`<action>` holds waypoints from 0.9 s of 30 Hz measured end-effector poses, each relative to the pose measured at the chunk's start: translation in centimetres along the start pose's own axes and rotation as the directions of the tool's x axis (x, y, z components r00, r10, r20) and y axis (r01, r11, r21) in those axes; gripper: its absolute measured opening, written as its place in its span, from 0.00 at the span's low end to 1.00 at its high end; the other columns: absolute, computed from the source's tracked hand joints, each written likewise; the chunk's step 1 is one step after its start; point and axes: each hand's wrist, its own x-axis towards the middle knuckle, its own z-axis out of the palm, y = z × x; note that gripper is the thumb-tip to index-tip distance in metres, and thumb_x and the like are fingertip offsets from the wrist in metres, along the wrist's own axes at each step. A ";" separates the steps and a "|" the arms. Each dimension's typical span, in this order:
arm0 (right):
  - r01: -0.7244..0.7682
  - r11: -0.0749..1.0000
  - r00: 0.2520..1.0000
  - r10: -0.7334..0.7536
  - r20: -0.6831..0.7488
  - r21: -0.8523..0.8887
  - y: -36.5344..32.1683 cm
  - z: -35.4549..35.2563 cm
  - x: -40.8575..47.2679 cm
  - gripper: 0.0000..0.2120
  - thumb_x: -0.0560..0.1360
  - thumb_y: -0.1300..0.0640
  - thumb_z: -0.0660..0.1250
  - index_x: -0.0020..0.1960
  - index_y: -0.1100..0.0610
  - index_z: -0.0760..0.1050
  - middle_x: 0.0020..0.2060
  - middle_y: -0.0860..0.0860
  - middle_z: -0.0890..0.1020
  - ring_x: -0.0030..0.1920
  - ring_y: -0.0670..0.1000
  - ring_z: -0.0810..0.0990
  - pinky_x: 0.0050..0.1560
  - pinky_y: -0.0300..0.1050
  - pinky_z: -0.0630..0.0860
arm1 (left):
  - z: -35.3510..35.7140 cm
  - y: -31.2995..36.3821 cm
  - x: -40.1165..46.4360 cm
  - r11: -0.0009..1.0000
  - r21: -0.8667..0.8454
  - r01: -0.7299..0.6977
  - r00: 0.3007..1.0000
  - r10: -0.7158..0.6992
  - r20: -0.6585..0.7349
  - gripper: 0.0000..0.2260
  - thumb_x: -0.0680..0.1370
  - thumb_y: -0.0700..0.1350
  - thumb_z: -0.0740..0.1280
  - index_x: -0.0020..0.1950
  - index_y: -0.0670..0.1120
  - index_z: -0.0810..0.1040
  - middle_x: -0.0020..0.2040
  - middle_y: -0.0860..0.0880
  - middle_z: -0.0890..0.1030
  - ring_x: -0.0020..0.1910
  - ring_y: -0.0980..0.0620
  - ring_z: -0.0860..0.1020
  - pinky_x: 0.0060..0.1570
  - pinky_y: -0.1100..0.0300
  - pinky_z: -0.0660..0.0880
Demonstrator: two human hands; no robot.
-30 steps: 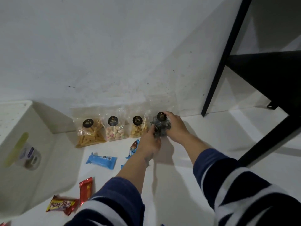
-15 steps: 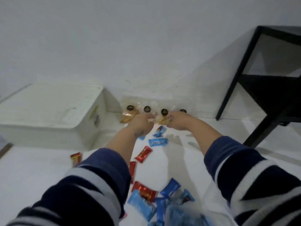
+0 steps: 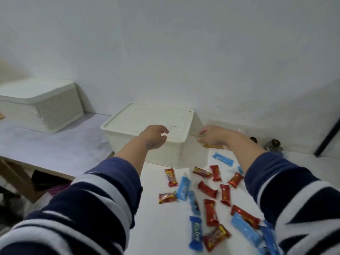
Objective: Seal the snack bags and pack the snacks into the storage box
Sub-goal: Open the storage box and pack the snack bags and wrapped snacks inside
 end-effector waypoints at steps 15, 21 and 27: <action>-0.215 0.971 0.974 0.221 -0.048 0.108 -5.3 5.5 8.7 0.30 0.79 0.47 0.60 0.77 0.52 0.53 0.75 0.54 0.61 0.71 0.57 0.66 0.63 0.50 0.69 | -6.0 -17.4 9.3 0.986 0.116 0.120 0.993 -0.120 -0.005 0.21 0.80 0.54 0.59 0.73 0.51 0.65 0.74 0.47 0.63 0.70 0.45 0.67 0.67 0.50 0.66; -0.290 0.952 0.947 0.300 -0.116 0.101 -4.8 5.9 15.6 0.40 0.74 0.34 0.59 0.78 0.50 0.49 0.74 0.56 0.57 0.67 0.60 0.71 0.63 0.51 0.72 | -5.5 -20.9 16.1 0.940 0.186 0.286 0.957 -0.290 -0.006 0.33 0.76 0.65 0.60 0.76 0.53 0.56 0.76 0.44 0.56 0.73 0.41 0.59 0.68 0.42 0.63; -0.329 0.928 0.903 0.363 -0.231 0.174 -4.2 7.1 19.3 0.46 0.69 0.30 0.63 0.77 0.52 0.52 0.73 0.55 0.57 0.71 0.60 0.64 0.66 0.55 0.68 | -5.2 -23.0 19.9 0.942 0.095 0.323 0.941 -0.330 0.068 0.42 0.66 0.70 0.67 0.75 0.55 0.58 0.72 0.43 0.61 0.68 0.40 0.64 0.65 0.44 0.68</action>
